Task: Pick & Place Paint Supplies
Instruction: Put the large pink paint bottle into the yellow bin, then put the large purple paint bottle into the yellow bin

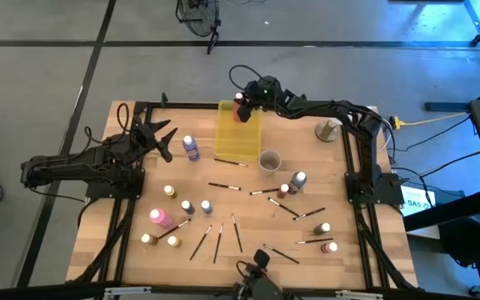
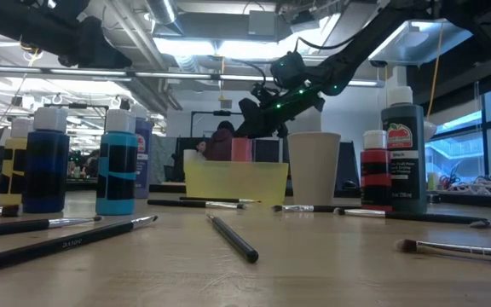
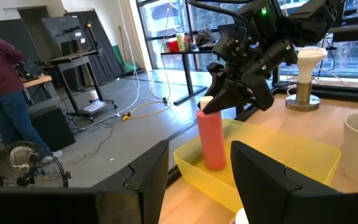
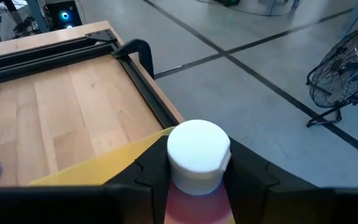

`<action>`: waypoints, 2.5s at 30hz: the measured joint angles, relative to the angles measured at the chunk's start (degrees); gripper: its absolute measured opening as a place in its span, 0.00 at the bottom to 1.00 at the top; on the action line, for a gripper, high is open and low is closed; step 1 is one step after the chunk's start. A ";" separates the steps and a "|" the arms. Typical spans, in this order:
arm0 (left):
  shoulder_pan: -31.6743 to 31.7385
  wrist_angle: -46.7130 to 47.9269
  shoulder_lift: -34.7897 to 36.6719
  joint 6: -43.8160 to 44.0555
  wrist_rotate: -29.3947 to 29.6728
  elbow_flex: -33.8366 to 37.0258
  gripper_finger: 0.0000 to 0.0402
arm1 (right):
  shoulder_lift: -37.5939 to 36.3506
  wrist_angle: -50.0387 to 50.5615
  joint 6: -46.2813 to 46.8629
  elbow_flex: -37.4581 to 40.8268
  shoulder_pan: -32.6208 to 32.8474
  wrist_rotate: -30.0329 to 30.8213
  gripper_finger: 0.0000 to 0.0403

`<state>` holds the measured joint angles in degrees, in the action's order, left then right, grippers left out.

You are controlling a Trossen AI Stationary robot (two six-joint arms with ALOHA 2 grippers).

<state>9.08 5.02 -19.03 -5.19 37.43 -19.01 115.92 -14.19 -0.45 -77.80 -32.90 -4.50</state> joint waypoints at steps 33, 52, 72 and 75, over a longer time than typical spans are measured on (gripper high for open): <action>0.02 3.97 -1.69 3.90 -8.56 -4.75 0.42 | -19.54 15.94 -5.59 -0.11 6.43 -1.20 0.55; 0.07 18.70 -21.03 0.11 -5.18 -16.30 0.42 | -29.50 26.26 -12.43 -0.08 24.12 -15.03 0.55; 0.07 20.29 -20.94 0.06 -8.30 -16.33 0.56 | -29.51 27.44 -12.41 -0.07 26.94 -3.01 0.55; 0.09 21.00 -20.99 1.04 -2.37 -15.75 0.63 | -29.51 27.68 -12.34 -0.07 26.96 -3.01 0.55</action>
<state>9.17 26.01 -40.02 -4.15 35.06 -34.76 86.41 13.49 -12.79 -77.87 -5.93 -7.51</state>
